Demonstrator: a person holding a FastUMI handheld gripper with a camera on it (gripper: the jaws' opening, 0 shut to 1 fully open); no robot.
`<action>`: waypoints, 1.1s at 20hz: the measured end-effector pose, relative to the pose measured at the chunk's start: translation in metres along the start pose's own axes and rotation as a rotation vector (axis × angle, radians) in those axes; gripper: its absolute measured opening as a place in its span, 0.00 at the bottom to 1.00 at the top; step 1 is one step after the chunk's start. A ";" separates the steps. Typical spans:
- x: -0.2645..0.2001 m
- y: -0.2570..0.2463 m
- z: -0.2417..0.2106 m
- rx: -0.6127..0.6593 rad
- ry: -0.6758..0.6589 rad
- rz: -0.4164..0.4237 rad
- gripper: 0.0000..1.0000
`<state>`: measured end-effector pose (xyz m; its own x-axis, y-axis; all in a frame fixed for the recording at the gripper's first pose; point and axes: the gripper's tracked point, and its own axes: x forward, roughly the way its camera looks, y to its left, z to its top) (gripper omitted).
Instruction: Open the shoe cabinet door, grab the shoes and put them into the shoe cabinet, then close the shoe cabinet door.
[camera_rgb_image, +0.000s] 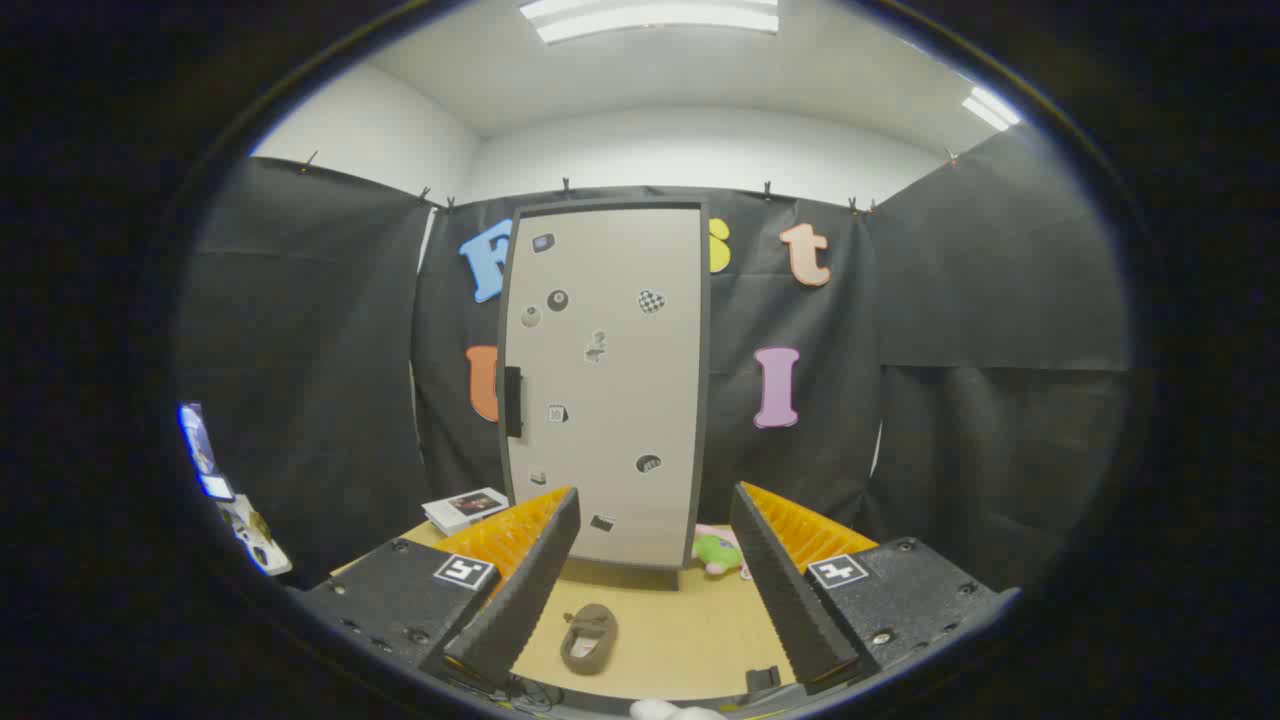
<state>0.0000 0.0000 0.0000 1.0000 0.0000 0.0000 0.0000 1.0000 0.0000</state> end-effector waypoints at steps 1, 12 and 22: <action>-0.001 0.001 0.000 0.005 -0.002 -0.002 0.99; 0.007 0.011 -0.006 0.004 0.005 -0.002 0.99; 0.066 0.042 -0.008 0.016 0.007 -0.039 0.99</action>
<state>0.0659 0.0423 -0.0080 0.9992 -0.0389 -0.0076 0.0391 0.9991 0.0158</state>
